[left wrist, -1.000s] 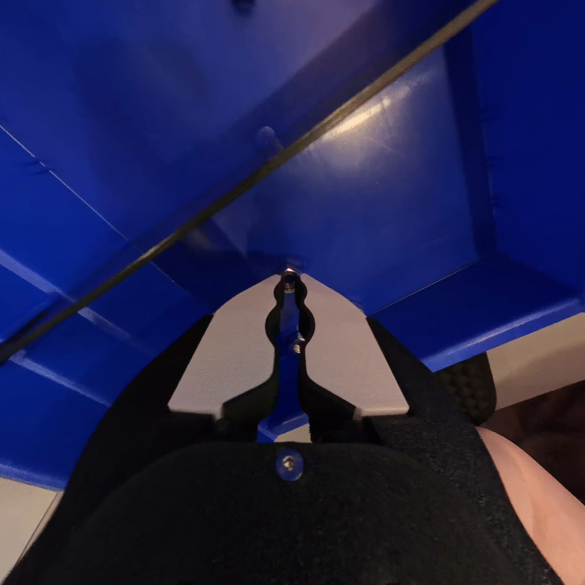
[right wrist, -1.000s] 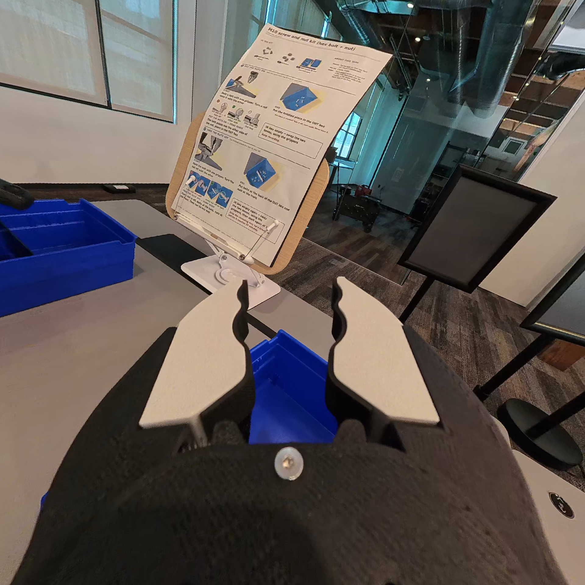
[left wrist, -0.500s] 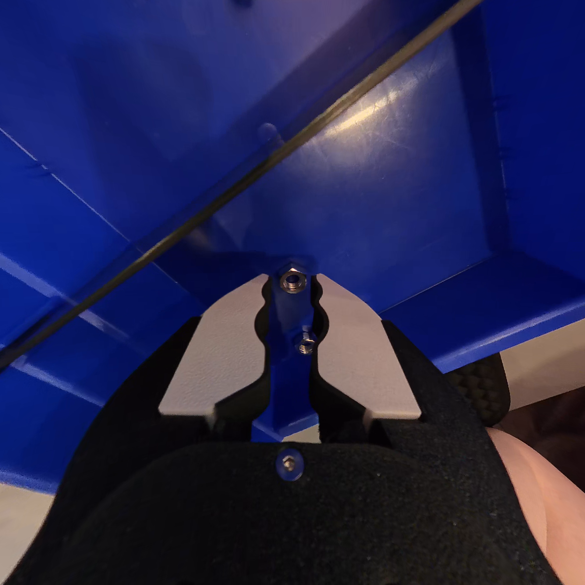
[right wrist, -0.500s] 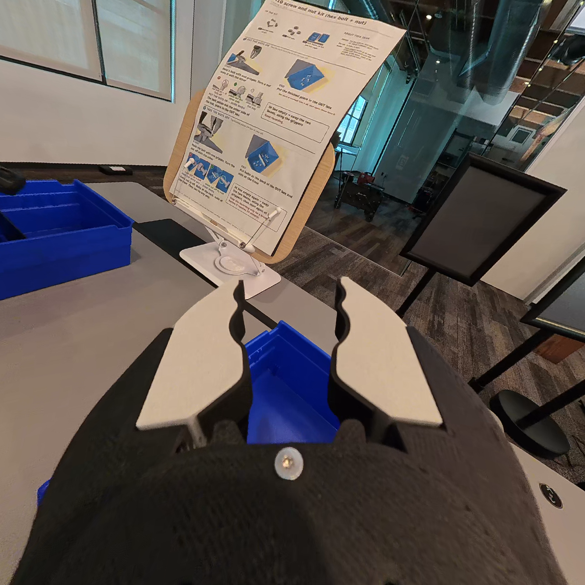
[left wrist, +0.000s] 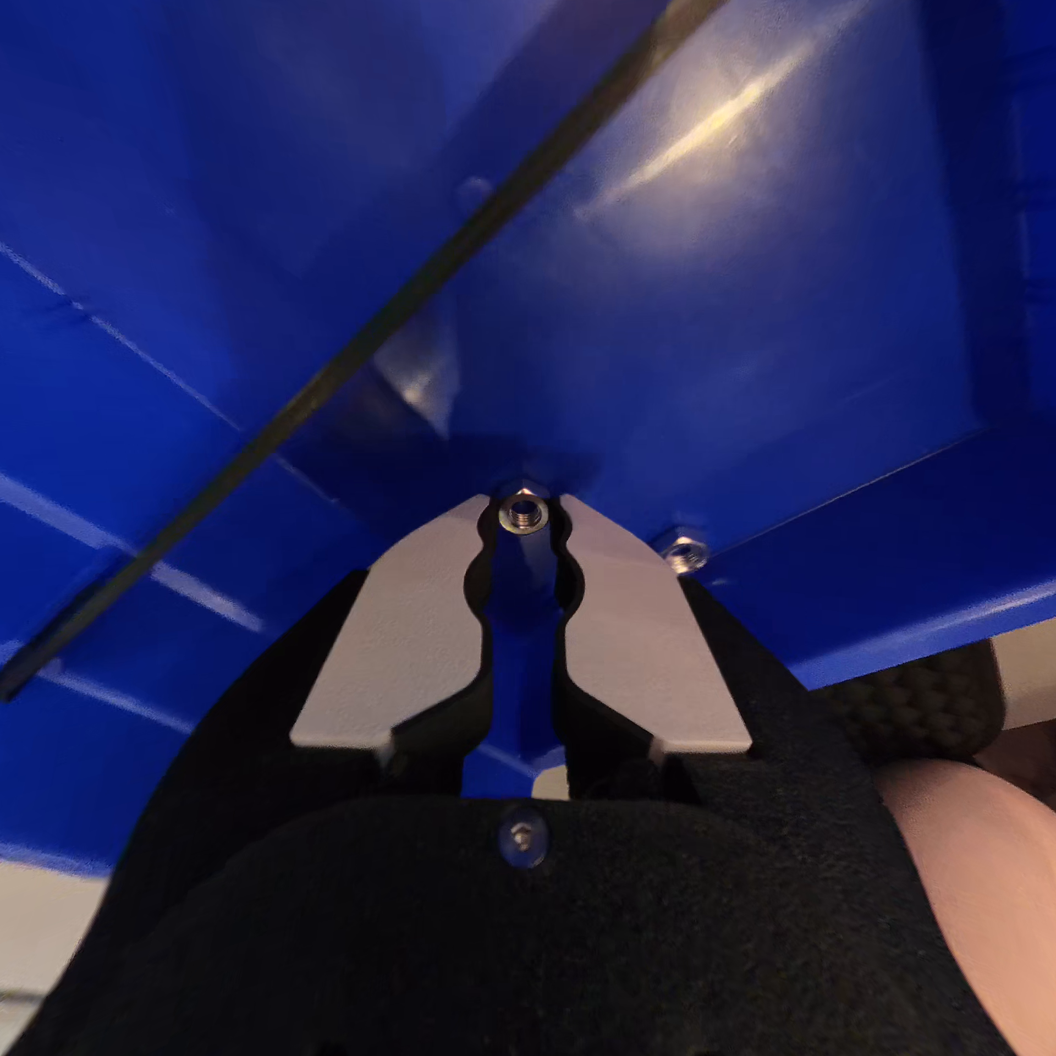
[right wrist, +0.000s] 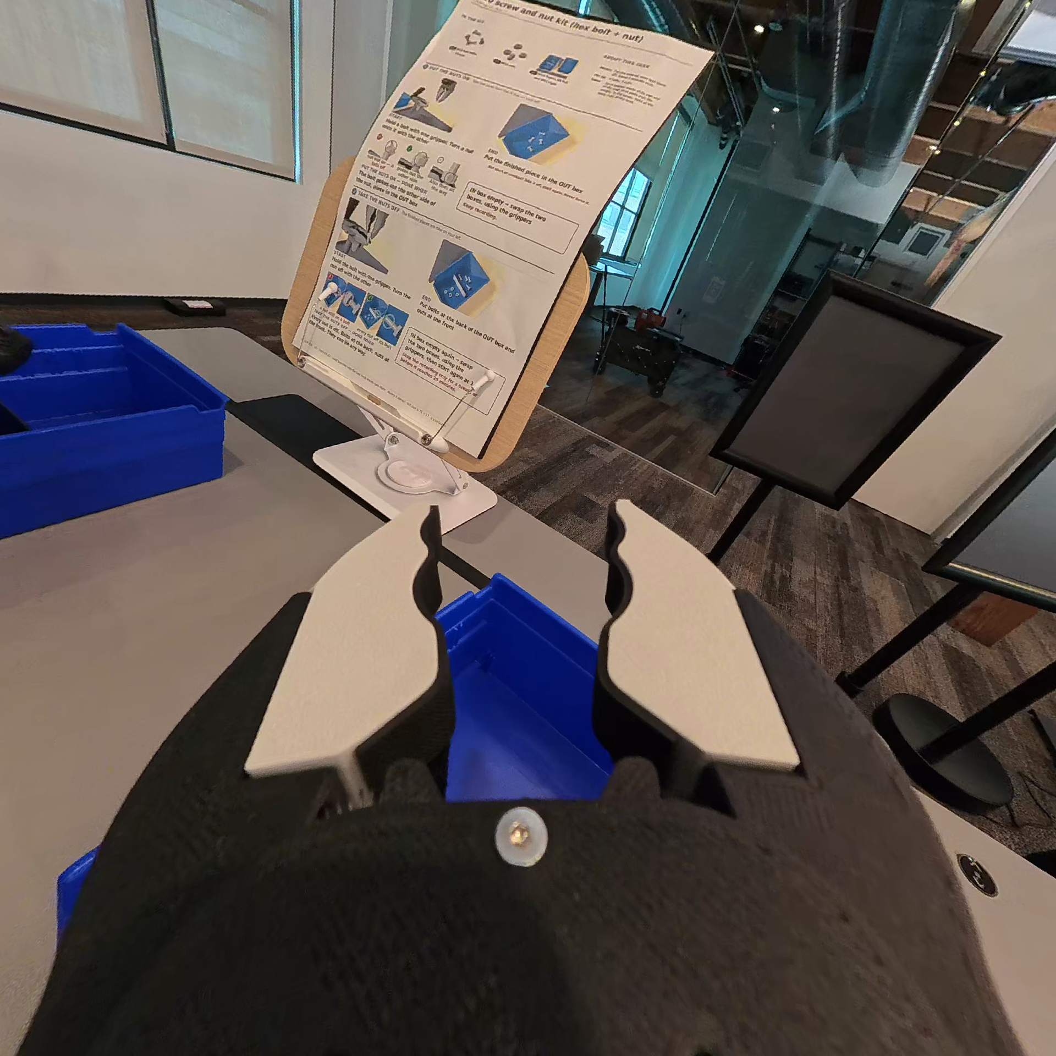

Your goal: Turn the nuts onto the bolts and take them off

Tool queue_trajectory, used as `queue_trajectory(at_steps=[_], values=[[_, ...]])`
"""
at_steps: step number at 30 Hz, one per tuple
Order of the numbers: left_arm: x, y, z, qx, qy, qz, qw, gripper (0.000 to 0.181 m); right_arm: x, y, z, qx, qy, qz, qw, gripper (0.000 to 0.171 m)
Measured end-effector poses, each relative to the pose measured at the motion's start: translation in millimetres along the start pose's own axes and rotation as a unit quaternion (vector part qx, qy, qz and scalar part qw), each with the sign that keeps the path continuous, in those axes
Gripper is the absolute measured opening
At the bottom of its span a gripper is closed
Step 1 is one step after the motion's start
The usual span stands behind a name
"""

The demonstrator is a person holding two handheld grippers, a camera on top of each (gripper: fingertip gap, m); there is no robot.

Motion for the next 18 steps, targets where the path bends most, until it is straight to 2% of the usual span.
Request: queue_trajectory(at_steps=[2, 4, 7, 9, 11, 13, 15, 18], values=[[-3, -4, -7, 0.027, 0.008, 0.003, 1.0, 0.018, 1, 0, -2, -0.002, 0.002, -0.001, 1.0, 0.056], [-4, -8, -26, 0.042, 0.05, -0.012, 0.998, 0.018, 2, 1, -4, -0.004, 0.006, 0.0, 1.0, 0.056], [-9, -3, -74, 0.063, 0.162, -0.008, 0.985, 0.017, 5, 2, -9, -0.006, 0.018, 0.002, 1.0, 0.056], [0, 13, -111, 0.07, 0.264, 0.025, 0.962, 0.017, 7, 4, -12, -0.008, 0.027, 0.004, 1.0, 0.056], [26, 41, -150, 0.051, 0.369, 0.088, 0.924, 0.017, 10, 5, -14, -0.004, 0.038, 0.008, 0.999, 0.056], [64, 76, -180, 0.024, 0.431, 0.154, 0.889, 0.017, 11, 6, -15, -0.002, 0.042, 0.009, 0.999, 0.056], [108, 104, -193, 0.032, 0.423, 0.179, 0.888, 0.017, 11, 7, -17, -0.002, 0.043, 0.007, 0.999, 0.056], [164, 155, -176, 0.021, 0.359, 0.255, 0.897, 0.017, 10, 10, -21, 0.0, 0.05, 0.015, 0.999, 0.056]])
Point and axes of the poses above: each gripper's, where its closed fingertips meet, z out along the fingers, x out of its top, y = z × x across the jaws, the point moved 6 cm from there along -z, back along the fingers, and after that the axes turned 7 degrees about x, right-handed, at the moved point
